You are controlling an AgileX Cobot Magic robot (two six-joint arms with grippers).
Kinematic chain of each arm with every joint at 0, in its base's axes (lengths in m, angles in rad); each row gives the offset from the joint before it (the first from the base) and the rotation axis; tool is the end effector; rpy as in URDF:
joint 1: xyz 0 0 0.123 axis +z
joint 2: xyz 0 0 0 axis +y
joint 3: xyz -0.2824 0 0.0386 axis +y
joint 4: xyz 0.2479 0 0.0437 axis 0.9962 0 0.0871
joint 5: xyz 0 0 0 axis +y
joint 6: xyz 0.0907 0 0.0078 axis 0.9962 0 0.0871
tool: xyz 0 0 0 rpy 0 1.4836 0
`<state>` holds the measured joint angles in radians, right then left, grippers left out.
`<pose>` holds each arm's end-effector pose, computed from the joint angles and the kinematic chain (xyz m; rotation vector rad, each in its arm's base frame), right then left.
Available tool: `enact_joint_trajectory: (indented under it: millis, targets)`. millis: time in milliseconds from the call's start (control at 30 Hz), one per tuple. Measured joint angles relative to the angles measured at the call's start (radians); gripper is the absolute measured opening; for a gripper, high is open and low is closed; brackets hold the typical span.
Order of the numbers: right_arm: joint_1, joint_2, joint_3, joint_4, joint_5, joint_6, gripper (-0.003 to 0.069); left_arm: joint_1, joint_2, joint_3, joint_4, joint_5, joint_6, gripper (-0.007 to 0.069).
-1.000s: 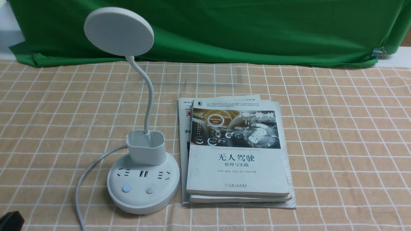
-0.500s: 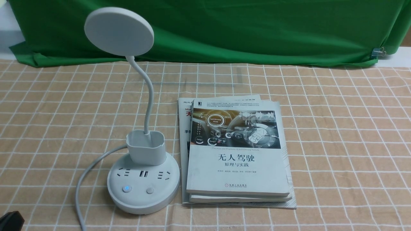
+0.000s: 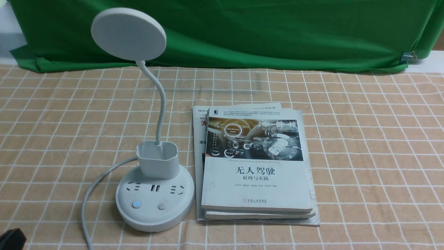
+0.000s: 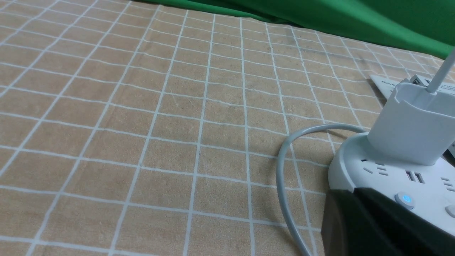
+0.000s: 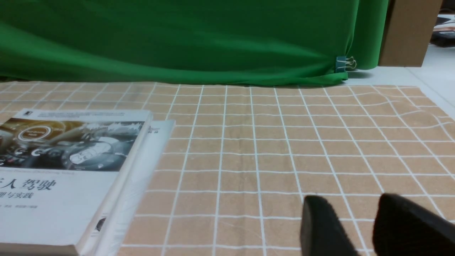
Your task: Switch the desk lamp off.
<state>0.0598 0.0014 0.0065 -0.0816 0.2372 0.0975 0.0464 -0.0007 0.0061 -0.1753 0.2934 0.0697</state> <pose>0.0558 0.0016 0.1894 -0.0218 1.7279 0.0410 0.0548 -0.0021 0.1849 -0.0922 1.7762 -0.0823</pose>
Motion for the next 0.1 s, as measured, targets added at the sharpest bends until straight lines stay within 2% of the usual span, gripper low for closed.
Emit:
enact_joint_trajectory:
  millis: [100]
  targets:
    - [0.000, 0.000, 0.000, 0.000, 0.000, 0.000, 0.0240, 0.000, 0.000, 0.000, 0.000, 0.000, 0.000, 0.0006]
